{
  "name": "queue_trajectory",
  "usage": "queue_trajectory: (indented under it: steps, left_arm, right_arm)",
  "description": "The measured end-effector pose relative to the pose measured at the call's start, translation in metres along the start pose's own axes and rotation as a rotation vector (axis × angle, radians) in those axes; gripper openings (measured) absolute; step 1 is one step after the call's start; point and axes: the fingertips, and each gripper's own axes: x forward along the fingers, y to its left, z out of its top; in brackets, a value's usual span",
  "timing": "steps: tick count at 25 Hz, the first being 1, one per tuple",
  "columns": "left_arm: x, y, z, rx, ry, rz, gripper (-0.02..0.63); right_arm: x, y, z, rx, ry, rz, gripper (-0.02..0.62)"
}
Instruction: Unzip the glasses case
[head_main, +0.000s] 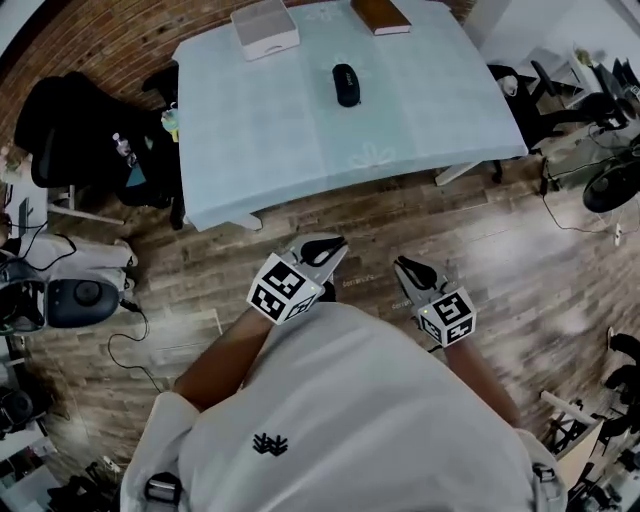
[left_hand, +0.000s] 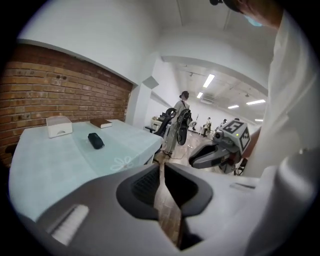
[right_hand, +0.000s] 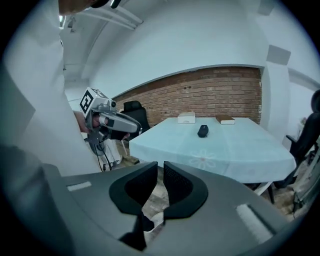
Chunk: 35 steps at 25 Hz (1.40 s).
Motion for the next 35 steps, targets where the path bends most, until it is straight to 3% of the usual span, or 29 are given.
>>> queue_trajectory:
  steps: [4, 8, 16, 24, 30, 35]
  left_arm:
    - [0.029, 0.070, 0.032, 0.050, 0.023, -0.030, 0.058]
    - [0.055, 0.129, 0.063, 0.065, 0.015, -0.002, 0.058]
    - [0.132, 0.217, 0.111, 0.022, 0.020, 0.139, 0.058]
    - [0.205, 0.308, 0.124, -0.037, 0.123, 0.298, 0.058]
    - [0.237, 0.364, 0.107, -0.061, 0.247, 0.394, 0.058]
    - [0.259, 0.396, 0.097, -0.052, 0.310, 0.394, 0.058]
  right_arm:
    - [0.047, -0.056, 0.038, -0.010, -0.009, -0.054, 0.017]
    - [0.090, -0.103, 0.063, -0.038, 0.005, -0.067, 0.017]
    - [0.163, -0.204, 0.081, -0.132, 0.075, 0.063, 0.017]
    - [0.256, -0.297, 0.077, -0.189, 0.173, 0.208, 0.039]
    - [0.318, -0.308, 0.051, -0.211, 0.233, 0.335, 0.061]
    - [0.352, -0.310, 0.049, -0.260, 0.256, 0.340, 0.072]
